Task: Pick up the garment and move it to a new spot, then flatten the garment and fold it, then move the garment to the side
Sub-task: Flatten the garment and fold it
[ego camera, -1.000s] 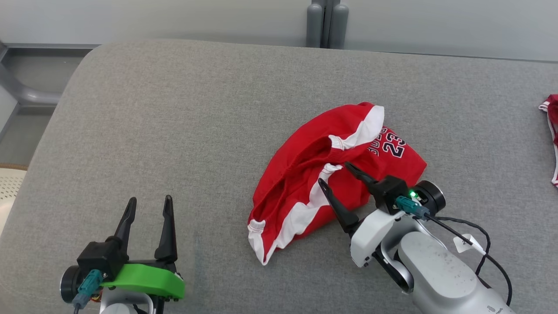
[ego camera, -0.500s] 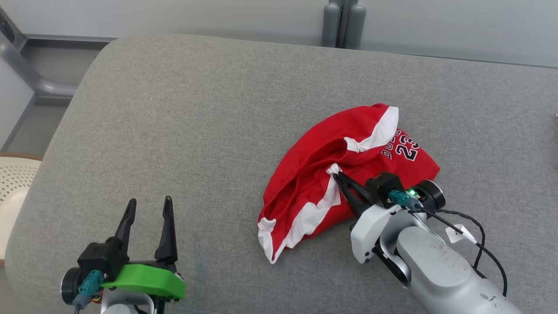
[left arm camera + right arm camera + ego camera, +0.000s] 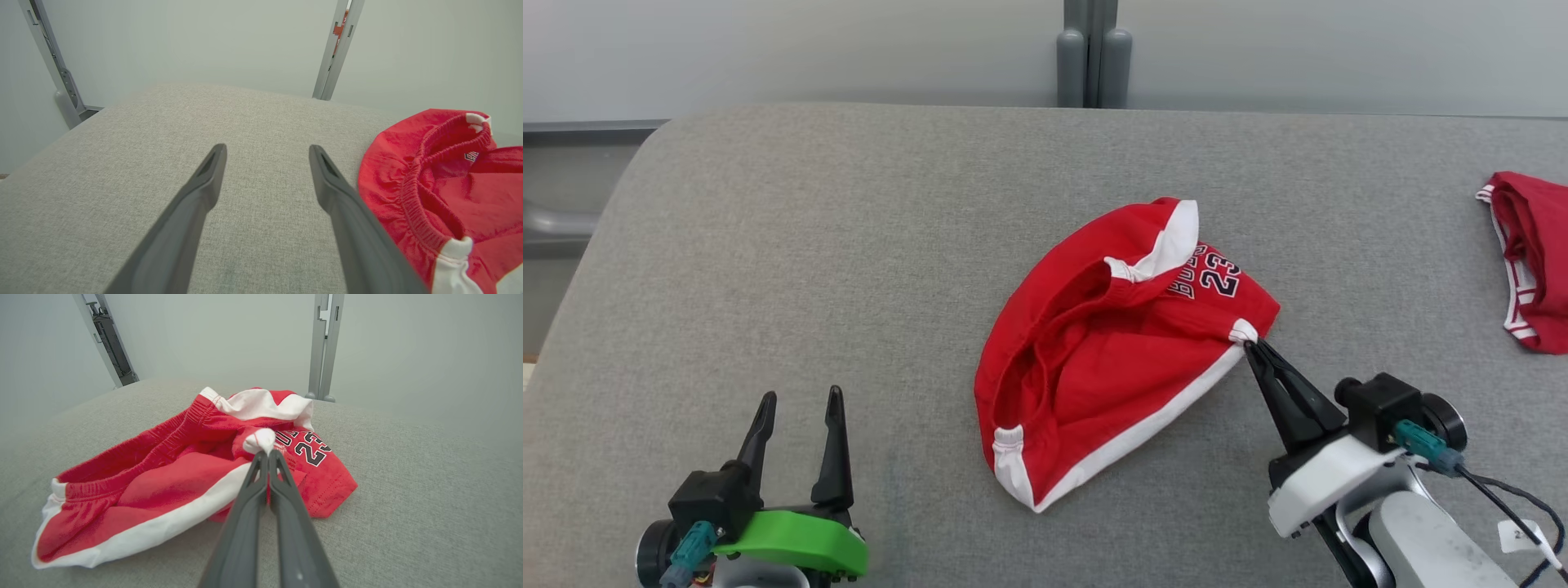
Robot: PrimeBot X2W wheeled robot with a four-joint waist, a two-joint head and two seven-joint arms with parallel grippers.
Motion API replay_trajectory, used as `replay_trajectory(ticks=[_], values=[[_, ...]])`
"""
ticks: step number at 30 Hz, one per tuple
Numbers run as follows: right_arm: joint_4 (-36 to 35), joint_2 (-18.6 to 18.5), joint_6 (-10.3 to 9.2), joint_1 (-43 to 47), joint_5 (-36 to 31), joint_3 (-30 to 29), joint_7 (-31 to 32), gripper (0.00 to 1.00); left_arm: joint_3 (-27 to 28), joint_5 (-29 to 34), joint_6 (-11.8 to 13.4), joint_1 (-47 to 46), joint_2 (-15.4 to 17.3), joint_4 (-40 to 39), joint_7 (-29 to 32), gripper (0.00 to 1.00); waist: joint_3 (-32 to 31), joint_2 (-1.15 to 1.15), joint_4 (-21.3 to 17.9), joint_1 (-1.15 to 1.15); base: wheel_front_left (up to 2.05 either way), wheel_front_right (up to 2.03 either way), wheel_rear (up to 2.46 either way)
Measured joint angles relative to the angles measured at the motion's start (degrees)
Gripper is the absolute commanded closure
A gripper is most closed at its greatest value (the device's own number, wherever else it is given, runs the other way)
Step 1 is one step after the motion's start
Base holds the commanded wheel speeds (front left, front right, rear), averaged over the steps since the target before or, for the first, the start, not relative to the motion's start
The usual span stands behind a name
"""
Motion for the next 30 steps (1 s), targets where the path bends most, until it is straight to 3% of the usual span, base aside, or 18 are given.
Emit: replay_trajectory(ticks=[7,15,16,17,18,30], values=[[-7.95,0.74,0.0,10.24,0.74,-7.65,1.65,1.0,0.08,0.3,-0.12,-0.02,-0.01,0.14,0.0,0.0,-0.16,0.0,-3.37,0.0,0.0,0.0,0.0],[-9.8,3.39,0.0,17.58,-1.08,-14.91,2.88,1.0,0.22,0.68,-0.35,-0.21,-0.01,0.14,0.0,0.0,0.51,0.0,-4.5,0.0,0.0,0.0,0.0],[-9.7,3.85,0.0,18.01,-1.21,-15.59,2.87,0.89,0.26,0.69,-0.36,-0.21,-0.01,0.11,0.0,0.0,0.49,0.0,-4.53,0.0,0.0,0.0,0.0],[-9.67,4.39,0.0,18.24,-1.42,-16.16,2.88,0.59,0.29,0.73,-0.37,-0.21,-0.01,0.04,0.0,0.0,0.45,0.0,-4.57,0.0,0.0,0.0,0.0],[-9.64,4.9,0.01,18.31,-1.92,-16.59,2.87,0.0,0.31,0.77,-0.37,-0.21,-0.01,0.01,0.0,0.0,0.36,0.0,-4.62,0.0,0.0,0.0,0.0],[-11.38,7.36,0.0,18.09,-4.86,-20.59,1.0,0.0,1.64,1.57,-0.43,0.4,-0.01,-0.19,0.0,0.0,-1.8,0.0,-5.55,0.0,0.0,0.0,0.0]])
